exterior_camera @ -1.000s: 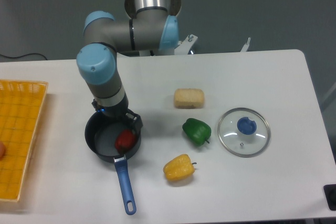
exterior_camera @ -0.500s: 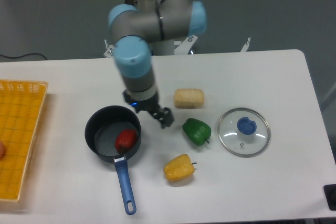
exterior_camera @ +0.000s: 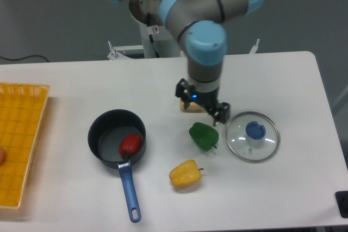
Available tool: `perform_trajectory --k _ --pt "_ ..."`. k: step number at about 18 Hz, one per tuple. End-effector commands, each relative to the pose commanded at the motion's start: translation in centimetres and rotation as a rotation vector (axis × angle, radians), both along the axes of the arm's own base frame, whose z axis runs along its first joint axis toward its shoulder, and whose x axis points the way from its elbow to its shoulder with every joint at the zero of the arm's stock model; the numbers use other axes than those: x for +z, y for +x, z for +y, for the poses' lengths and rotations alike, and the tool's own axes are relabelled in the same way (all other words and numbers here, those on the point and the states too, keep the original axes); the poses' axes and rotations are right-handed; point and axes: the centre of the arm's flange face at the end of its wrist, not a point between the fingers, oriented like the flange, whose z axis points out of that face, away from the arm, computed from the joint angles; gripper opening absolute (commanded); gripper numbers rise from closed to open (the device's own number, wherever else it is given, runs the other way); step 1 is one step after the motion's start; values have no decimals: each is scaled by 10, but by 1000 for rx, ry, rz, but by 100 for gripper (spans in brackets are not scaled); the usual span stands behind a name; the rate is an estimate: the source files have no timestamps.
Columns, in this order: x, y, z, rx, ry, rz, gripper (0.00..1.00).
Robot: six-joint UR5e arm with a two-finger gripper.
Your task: Place the red pepper in the pot
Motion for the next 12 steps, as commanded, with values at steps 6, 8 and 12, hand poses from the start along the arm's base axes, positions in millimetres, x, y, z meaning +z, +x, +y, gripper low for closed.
perform_trajectory --k 6,8,12 --pt "-19 -22 -10 -350 -19 -16 100" --pt "-21 -28 -8 -378 -36 -8 100" --pt "-22 -37 -15 -363 -48 -1 100"
